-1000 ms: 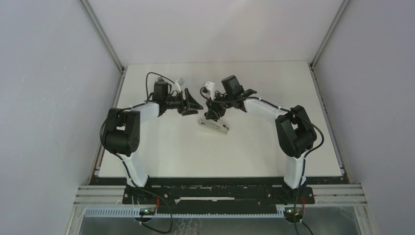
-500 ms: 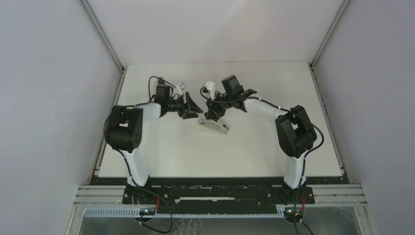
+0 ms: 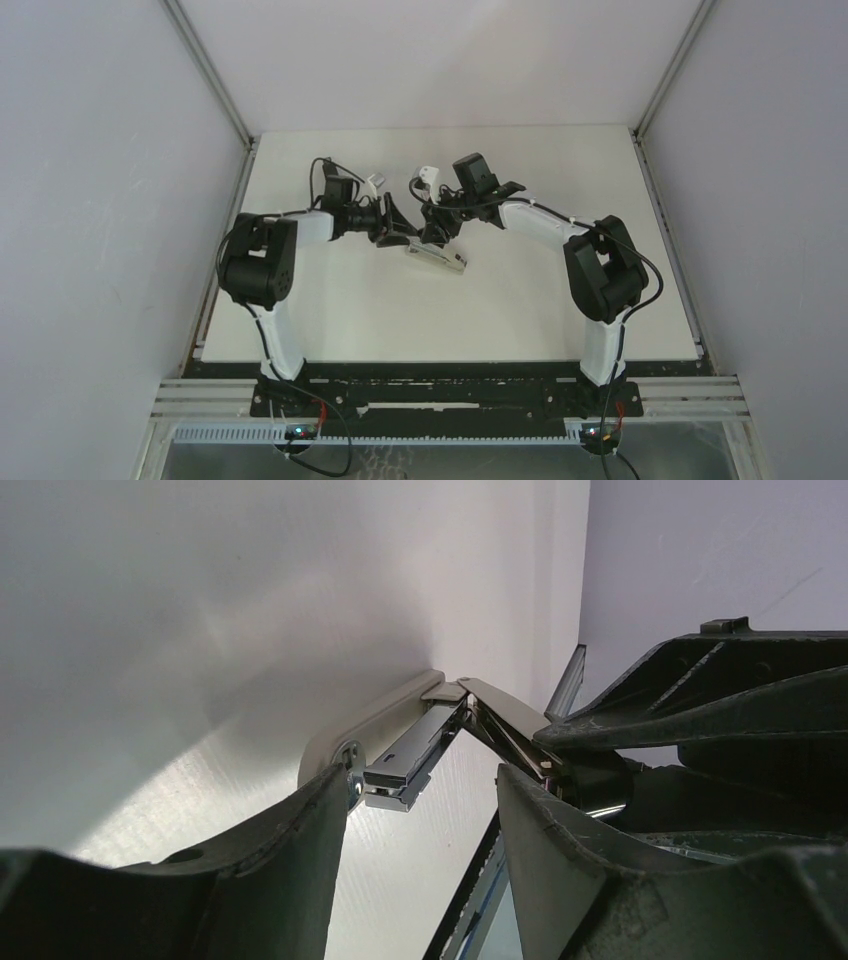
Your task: Unload the staples from the stapler
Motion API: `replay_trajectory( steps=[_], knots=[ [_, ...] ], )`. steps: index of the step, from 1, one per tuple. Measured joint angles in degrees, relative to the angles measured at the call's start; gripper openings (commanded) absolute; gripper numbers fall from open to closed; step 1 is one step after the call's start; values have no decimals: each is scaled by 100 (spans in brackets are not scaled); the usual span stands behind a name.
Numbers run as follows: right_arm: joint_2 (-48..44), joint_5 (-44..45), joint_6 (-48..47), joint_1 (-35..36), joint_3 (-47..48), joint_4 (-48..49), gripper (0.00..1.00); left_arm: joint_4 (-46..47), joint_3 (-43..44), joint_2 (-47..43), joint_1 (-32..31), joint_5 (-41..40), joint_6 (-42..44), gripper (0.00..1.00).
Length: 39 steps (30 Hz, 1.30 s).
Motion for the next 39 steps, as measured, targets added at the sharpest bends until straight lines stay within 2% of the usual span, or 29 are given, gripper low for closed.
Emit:
replay_trajectory(
  steps=[21,39],
  knots=[
    [-15,63,-17,17,0,0,2,-149,0,208,-164,28,142,54],
    [-15,188,-68,101,0,-48,3,376,-66,411,-216,109,-122,44]
  ],
)
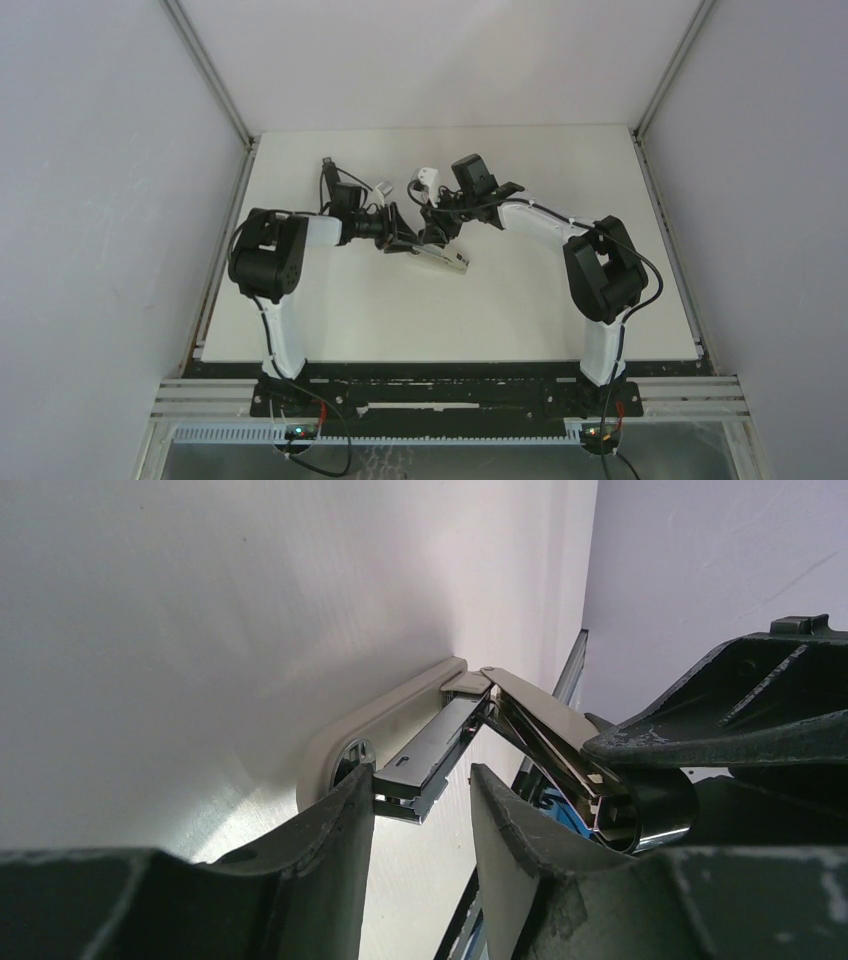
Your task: Unload the staples from the stapler
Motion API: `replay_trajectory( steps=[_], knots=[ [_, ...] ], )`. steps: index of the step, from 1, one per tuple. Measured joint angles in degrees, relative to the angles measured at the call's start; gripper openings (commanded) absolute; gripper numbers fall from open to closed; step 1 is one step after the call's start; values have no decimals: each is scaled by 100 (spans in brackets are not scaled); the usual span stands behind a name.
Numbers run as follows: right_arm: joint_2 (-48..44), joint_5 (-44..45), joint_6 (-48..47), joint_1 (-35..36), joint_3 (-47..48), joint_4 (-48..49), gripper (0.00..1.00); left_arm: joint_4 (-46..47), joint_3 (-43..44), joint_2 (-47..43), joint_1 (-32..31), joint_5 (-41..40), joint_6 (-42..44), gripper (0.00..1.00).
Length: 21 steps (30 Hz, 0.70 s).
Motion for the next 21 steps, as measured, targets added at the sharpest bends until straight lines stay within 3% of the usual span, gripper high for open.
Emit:
replay_trajectory(
  steps=[15,21],
  knots=[
    [0,-232,-57,-39,0,-39,3,1521,-509,72,7,221,-984,44],
    [0,-260,-57,-26,-2,-42,3,1864,-538,212,7,299,-1213,32]
  ],
)
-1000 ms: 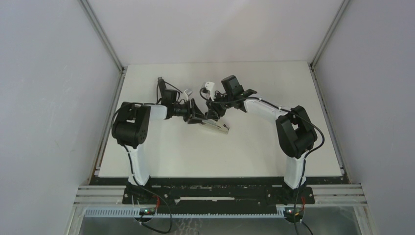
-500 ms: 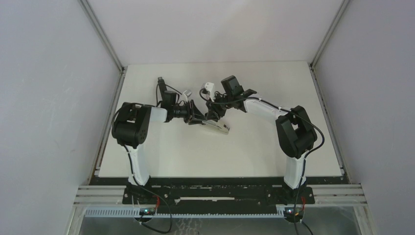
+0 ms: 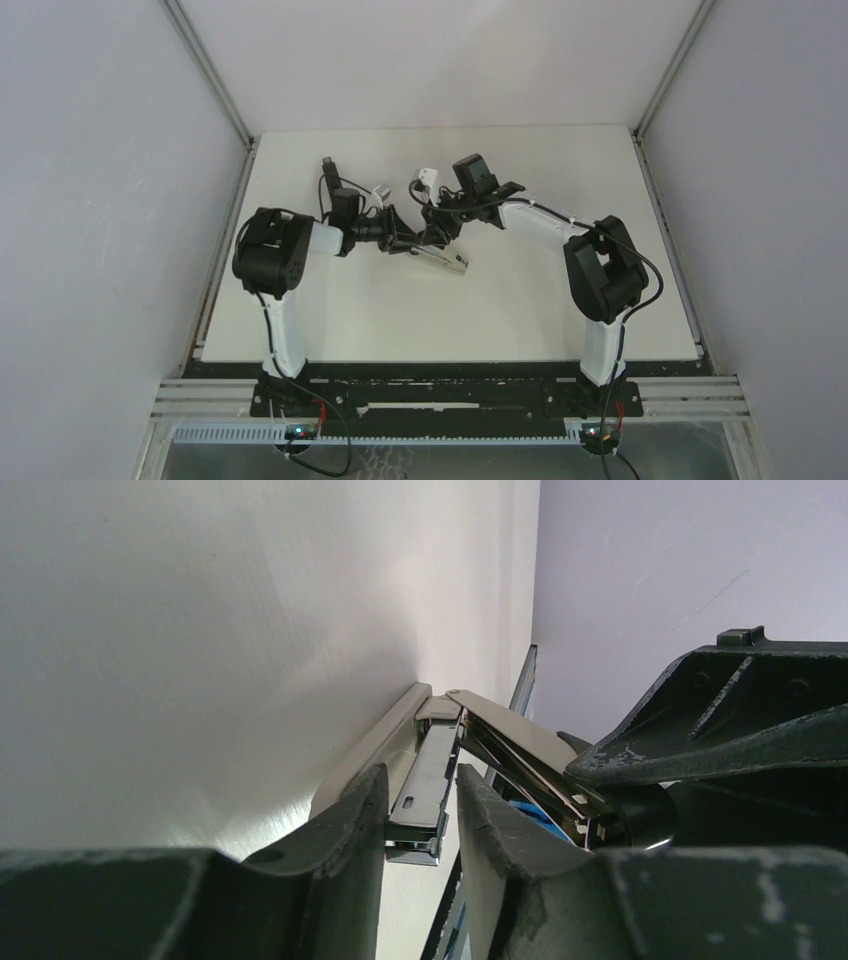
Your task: Unload the staples from the stapler
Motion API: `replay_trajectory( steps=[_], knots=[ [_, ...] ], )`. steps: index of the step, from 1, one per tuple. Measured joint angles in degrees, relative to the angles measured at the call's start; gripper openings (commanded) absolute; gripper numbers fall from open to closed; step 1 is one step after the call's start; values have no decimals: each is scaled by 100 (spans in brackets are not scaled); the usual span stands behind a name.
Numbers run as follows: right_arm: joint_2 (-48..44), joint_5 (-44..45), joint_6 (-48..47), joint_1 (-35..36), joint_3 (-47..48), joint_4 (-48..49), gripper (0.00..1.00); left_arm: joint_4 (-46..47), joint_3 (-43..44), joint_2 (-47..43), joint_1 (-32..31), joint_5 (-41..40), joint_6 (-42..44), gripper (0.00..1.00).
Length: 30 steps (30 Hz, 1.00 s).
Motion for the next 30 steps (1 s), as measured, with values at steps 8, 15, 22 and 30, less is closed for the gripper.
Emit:
replay_trajectory(
  steps=[8,15,22,30],
  knots=[
    [0,-20,11,-57,-17,22,4,181,-39,13,22,94,-83,24],
    [-15,-39,-11,-87,-42,55,5,186,-39,13,59,122,-81,19],
    [-227,-48,-127,-160,-109,33,5,188,-39,11,199,192,-79,8],
    [-774,-79,-520,-337,-476,-39,6,177,-48,9,326,234,-76,0]
  ],
)
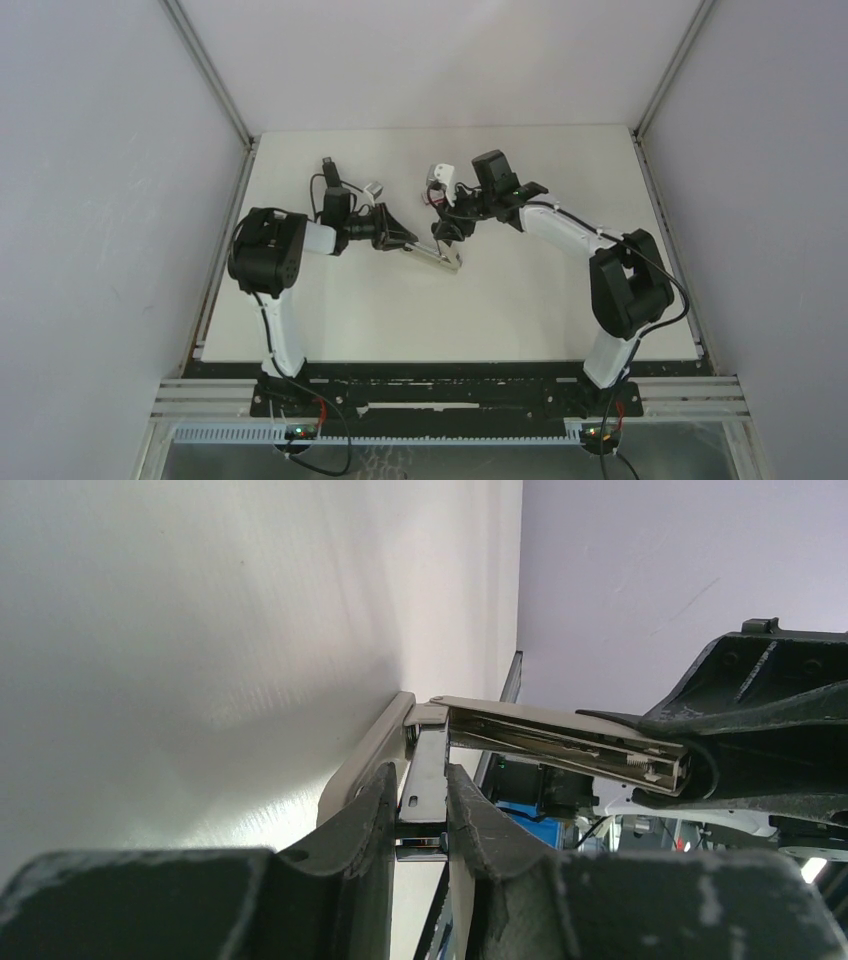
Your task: Unload the staples from the stapler
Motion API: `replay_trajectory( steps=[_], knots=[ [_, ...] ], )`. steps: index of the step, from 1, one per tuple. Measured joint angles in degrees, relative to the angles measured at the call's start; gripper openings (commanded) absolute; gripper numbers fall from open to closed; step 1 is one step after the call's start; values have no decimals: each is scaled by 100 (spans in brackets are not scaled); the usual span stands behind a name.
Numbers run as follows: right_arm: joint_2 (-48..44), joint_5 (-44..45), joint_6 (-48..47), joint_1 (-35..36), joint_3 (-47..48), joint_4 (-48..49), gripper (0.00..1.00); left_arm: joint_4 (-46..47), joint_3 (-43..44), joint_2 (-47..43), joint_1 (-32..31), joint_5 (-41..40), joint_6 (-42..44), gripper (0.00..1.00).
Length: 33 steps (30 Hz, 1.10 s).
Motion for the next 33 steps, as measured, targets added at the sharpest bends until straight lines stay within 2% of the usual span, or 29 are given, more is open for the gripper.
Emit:
replay_trajectory(
  steps=[19,33],
  knots=[
    [-1064,-203,-1045,-717,-896,-719,1,-83,-74,-85,269,66,61,0],
    [-1139,-162,-1882,-964,-1298,-1163,5,-105,-74,-85,518,131,166,0]
  ],
)
